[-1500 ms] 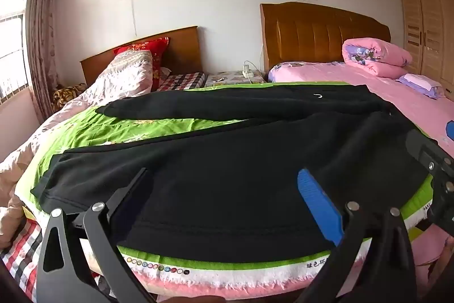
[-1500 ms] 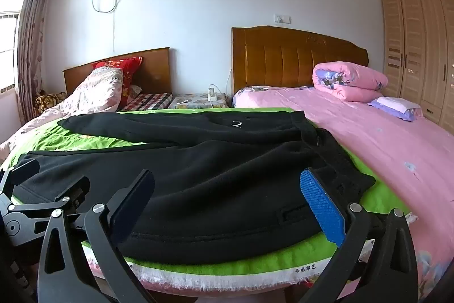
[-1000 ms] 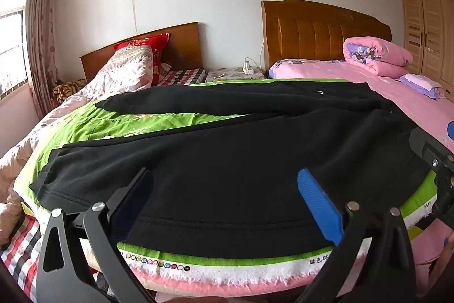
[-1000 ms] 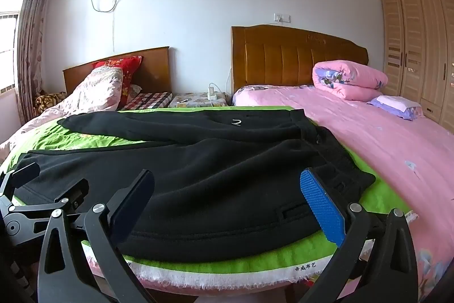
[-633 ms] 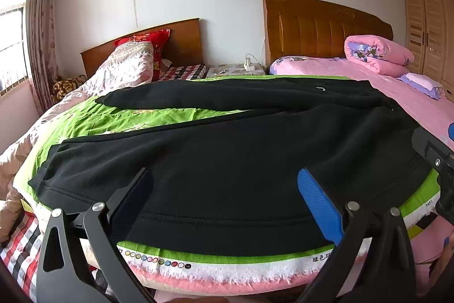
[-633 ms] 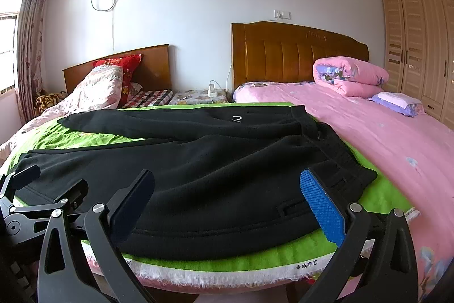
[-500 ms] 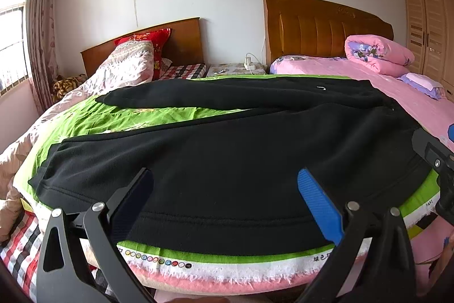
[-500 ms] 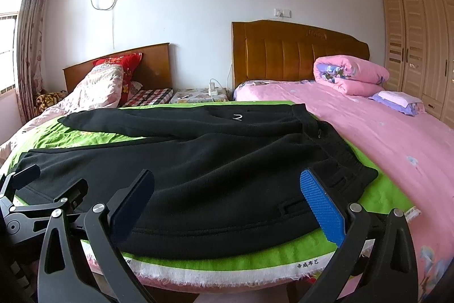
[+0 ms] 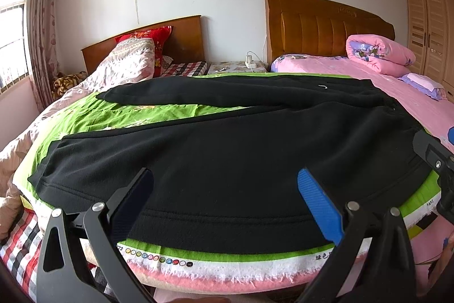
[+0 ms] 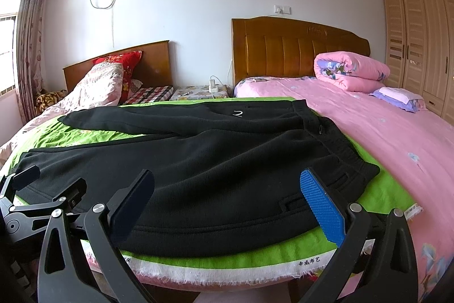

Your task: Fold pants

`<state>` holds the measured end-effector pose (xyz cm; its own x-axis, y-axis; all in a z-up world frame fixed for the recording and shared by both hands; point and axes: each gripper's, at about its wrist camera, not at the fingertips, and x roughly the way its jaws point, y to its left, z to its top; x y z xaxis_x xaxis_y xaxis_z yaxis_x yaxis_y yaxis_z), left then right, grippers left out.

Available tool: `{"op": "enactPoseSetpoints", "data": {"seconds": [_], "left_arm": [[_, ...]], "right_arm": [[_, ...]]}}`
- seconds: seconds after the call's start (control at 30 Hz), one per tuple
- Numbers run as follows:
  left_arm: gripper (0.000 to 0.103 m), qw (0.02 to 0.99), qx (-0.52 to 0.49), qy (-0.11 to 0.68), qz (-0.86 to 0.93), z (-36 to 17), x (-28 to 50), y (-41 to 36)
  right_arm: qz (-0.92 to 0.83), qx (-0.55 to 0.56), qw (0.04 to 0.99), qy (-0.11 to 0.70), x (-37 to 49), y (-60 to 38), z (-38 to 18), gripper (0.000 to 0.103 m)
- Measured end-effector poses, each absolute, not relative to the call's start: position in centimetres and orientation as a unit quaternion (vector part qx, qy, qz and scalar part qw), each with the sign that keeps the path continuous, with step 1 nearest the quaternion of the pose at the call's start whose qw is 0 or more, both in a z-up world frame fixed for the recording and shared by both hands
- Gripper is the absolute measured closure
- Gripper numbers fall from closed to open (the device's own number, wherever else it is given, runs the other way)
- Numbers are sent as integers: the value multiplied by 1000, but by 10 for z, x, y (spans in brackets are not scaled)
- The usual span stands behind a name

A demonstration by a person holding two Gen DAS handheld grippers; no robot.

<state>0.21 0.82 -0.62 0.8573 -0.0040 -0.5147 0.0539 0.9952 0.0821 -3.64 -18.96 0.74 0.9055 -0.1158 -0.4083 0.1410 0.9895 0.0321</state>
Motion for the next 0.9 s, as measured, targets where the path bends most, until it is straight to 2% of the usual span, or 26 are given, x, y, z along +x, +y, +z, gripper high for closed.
{"op": "enactPoseSetpoints", "data": {"seconds": [0.9], "left_arm": [[1,962,44,270,-13,-11,-1,14]], "right_arm": [[-65,36,974,213,-35,-192,4,4]]}}
